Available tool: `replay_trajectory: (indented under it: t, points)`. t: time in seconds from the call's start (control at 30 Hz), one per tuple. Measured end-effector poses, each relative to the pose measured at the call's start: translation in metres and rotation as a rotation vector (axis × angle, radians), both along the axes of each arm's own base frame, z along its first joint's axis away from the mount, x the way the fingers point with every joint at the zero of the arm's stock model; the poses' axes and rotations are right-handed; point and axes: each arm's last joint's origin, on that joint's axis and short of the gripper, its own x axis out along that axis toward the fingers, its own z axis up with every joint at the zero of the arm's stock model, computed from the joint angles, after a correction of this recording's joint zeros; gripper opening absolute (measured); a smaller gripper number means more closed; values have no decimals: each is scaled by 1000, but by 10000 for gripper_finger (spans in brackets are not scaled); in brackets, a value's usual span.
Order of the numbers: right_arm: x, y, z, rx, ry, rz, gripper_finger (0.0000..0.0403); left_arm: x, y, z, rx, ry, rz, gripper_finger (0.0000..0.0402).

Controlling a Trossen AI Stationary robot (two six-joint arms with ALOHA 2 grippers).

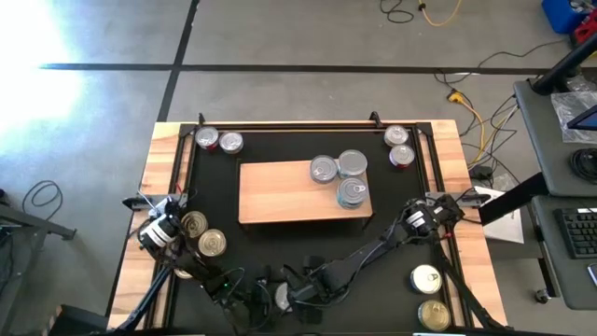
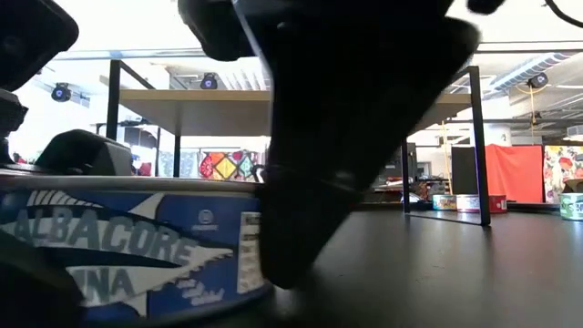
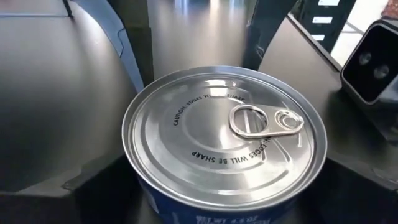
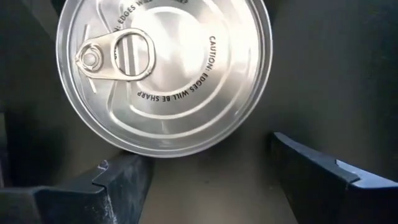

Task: Stack canned seafood by type on shelf
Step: Stack the blue tuna can on top of the blue tuna can on the shelf

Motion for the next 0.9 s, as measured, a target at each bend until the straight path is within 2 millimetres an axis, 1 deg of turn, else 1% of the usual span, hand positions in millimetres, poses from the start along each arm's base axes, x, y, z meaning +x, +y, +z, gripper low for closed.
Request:
replay_trajectory:
  t: [0.1,0.23,0.43,0.53,0.63,0.7,0.8,0.9]
  points:
    - [0,0,0,0,3,1,311,7,-6,-3,1,-15,10,401]
    - [0,1,3,0,9,2,306,12,-9,-1,-5,-20,8,401]
    - [0,2,3,21,18,9,305,12,-8,4,-6,2,-9,393]
    - [-1,1,8,30,24,24,313,13,-6,9,-41,42,-20,388]
    - [-5,-2,19,9,31,53,319,13,-4,15,-62,51,-9,386]
    - [-9,-5,29,-7,38,65,322,14,-2,24,-44,61,10,386]
    - [-18,-9,55,-29,39,93,320,17,-2,43,-24,76,33,385]
    - [-33,-17,82,-93,60,117,313,16,4,59,-29,101,35,385]
